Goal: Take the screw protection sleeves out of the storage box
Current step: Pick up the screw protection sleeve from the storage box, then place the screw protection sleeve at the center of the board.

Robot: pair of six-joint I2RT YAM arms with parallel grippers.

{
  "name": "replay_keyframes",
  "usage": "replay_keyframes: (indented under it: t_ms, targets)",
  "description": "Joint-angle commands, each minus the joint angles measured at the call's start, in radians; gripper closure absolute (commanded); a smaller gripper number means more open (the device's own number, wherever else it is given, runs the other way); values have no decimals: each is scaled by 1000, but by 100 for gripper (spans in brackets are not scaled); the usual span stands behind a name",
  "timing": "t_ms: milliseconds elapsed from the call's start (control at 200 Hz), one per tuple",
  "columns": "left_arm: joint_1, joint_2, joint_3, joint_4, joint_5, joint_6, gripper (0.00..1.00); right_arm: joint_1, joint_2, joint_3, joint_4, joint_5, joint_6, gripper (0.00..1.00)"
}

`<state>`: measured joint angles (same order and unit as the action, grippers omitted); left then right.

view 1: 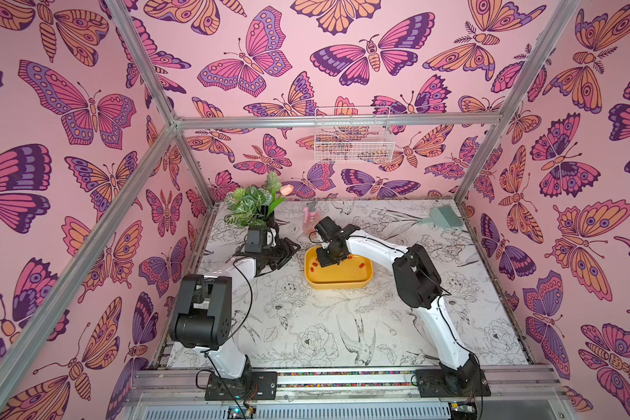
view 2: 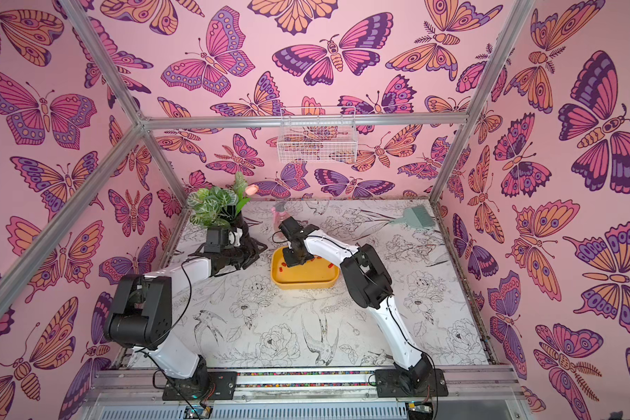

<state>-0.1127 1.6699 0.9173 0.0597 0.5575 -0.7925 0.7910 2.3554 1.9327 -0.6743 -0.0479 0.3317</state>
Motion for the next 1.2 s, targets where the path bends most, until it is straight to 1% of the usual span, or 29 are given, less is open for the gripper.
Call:
replay_keyframes:
  t_ms: [0, 215, 446, 691, 936, 1127, 1197]
  targets:
    - [-5, -22, -17, 15, -4, 17, 36, 4, -84, -53, 19, 19, -2, 98]
    - [-6, -21, -15, 16, -5, 15, 36, 4, -191, -144, 71, 43, 0, 100]
    - [-7, -16, -13, 16, -6, 15, 36, 5, -267, -206, 92, 48, 0, 100]
    - [-7, -15, -13, 16, -9, 13, 36, 5, -379, -309, 115, 58, 10, 100]
    - [-11, -14, -12, 16, -10, 14, 36, 4, -485, -391, 113, 106, 32, 100]
    - [-12, -11, -11, 15, -5, 13, 36, 1, -524, -418, 83, 144, 39, 98]
    - [-13, -9, -10, 15, -1, 14, 36, 1, -546, -439, 78, 179, 47, 98]
